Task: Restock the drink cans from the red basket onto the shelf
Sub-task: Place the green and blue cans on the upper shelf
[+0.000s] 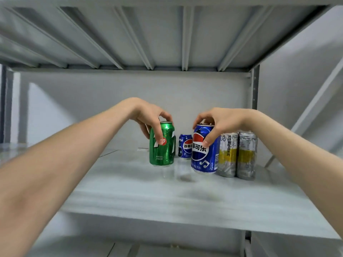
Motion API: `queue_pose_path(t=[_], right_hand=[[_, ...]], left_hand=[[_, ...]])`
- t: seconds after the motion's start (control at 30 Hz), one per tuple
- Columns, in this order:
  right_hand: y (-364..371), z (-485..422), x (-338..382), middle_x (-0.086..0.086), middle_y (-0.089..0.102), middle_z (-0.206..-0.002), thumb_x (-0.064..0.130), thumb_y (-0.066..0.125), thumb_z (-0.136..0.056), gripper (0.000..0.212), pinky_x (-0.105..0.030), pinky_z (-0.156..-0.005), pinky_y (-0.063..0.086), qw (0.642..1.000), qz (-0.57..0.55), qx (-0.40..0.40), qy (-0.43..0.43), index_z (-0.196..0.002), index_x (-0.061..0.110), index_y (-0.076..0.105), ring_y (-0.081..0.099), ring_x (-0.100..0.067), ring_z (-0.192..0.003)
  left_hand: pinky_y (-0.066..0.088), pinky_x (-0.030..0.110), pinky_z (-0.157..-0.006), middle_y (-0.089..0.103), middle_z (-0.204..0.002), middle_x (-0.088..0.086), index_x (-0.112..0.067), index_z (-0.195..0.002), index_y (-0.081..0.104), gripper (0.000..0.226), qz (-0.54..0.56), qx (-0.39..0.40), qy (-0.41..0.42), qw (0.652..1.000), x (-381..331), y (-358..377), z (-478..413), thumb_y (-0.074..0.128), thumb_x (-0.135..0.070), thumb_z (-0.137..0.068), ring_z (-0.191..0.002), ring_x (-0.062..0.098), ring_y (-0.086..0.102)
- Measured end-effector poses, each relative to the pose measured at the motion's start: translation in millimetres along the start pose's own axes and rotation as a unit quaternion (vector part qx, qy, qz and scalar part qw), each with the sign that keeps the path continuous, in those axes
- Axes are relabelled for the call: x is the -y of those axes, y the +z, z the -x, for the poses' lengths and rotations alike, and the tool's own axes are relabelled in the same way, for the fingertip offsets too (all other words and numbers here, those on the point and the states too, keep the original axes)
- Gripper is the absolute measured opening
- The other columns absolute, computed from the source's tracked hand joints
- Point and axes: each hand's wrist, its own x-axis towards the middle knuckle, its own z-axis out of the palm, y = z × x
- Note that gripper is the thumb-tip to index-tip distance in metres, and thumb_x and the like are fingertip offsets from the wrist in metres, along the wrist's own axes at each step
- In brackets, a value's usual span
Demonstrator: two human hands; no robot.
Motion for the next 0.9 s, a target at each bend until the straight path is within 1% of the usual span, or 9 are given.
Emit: queue_pose_path(t=[0.1, 0.2, 0.3, 0.43, 0.53, 0.7, 0.8, 0.9], right_hand=[[5, -34, -21, -0.002, 0.069, -0.108, 0.017, 0.086, -0.069, 0.057, -0.032, -0.074, 0.061, 1.000, -0.008, 0.008, 0.007, -0.118, 0.020, 0.057, 0.071, -0.018, -0.090], [13, -67, -37, -0.001, 0.066, -0.112, 0.019, 0.085, -0.070, 0.060, -0.035, -0.079, 0.060, 1.000, 0.006, 0.023, 0.009, -0.121, 0.019, 0.054, 0.069, -0.017, -0.094], [23, -96, -48, -0.002, 0.064, -0.116, 0.020, 0.085, -0.070, 0.061, -0.033, -0.079, 0.060, 0.999, 0.017, 0.031, 0.005, -0.122, 0.018, 0.053, 0.067, -0.017, -0.097], [39, -125, -63, -0.004, 0.062, -0.122, 0.021, 0.086, -0.069, 0.067, -0.037, -0.083, 0.059, 0.999, 0.021, 0.039, 0.010, -0.126, 0.016, 0.052, 0.065, -0.021, -0.103], [48, -137, -72, -0.005, 0.061, -0.123, 0.021, 0.086, -0.069, 0.067, -0.037, -0.084, 0.059, 0.999, 0.021, 0.038, 0.008, -0.126, 0.016, 0.052, 0.064, -0.021, -0.104], [57, -143, -82, -0.005, 0.061, -0.124, 0.016, 0.085, -0.071, 0.070, -0.033, -0.084, 0.058, 0.998, -0.044, 0.028, 0.021, -0.131, 0.013, 0.051, 0.063, -0.020, -0.106], [63, -142, -84, -0.004, 0.059, -0.126, 0.014, 0.084, -0.072, 0.072, -0.032, -0.086, 0.057, 0.996, -0.088, 0.014, 0.029, -0.135, 0.015, 0.049, 0.062, -0.020, -0.108], [67, -139, -88, -0.002, 0.058, -0.125, 0.011, 0.084, -0.071, 0.077, -0.032, -0.084, 0.057, 0.990, -0.133, -0.002, 0.042, -0.137, 0.017, 0.046, 0.062, -0.018, -0.108]], left_hand=[[0.061, 0.034, -0.073, 0.068, -0.113, 0.009, -0.025, -0.113, 0.059, 0.057, 0.003, 0.001, -0.014, 1.000, 9, 1, -35, 0.086, -0.004, -0.067, -0.099, 0.026, 0.070], [0.061, 0.035, -0.076, 0.066, -0.115, 0.008, -0.023, -0.119, 0.056, 0.063, 0.001, 0.014, -0.032, 0.999, 20, 3, -67, 0.086, -0.004, -0.067, -0.100, 0.025, 0.069], [0.061, 0.036, -0.078, 0.063, -0.119, 0.007, -0.022, -0.126, 0.051, 0.070, -0.003, 0.030, -0.050, 0.998, 32, 8, -93, 0.085, -0.004, -0.068, -0.102, 0.025, 0.067], [0.061, 0.033, -0.076, 0.062, -0.119, 0.006, -0.022, -0.133, 0.046, 0.079, 0.000, 0.044, -0.071, 0.996, 49, 16, -117, 0.086, -0.005, -0.067, -0.103, 0.024, 0.067], [0.061, 0.033, -0.076, 0.061, -0.121, 0.005, -0.023, -0.135, 0.047, 0.082, 0.005, 0.047, -0.076, 0.996, 60, 19, -128, 0.088, -0.006, -0.065, -0.105, 0.024, 0.066], [0.060, 0.031, -0.074, 0.062, -0.123, 0.005, -0.027, -0.135, 0.046, 0.085, 0.026, 0.046, -0.068, 0.996, 73, 19, -137, 0.089, -0.007, -0.064, -0.106, 0.024, 0.067], [0.060, 0.034, -0.078, 0.062, -0.124, 0.006, -0.028, -0.136, 0.046, 0.086, 0.052, 0.048, -0.057, 0.996, 81, 22, -139, 0.089, -0.006, -0.064, -0.107, 0.025, 0.067], [0.060, 0.037, -0.080, 0.063, -0.123, 0.006, -0.030, -0.135, 0.048, 0.085, 0.101, 0.035, -0.040, 0.994, 91, 27, -138, 0.089, -0.007, -0.064, -0.107, 0.025, 0.067]])
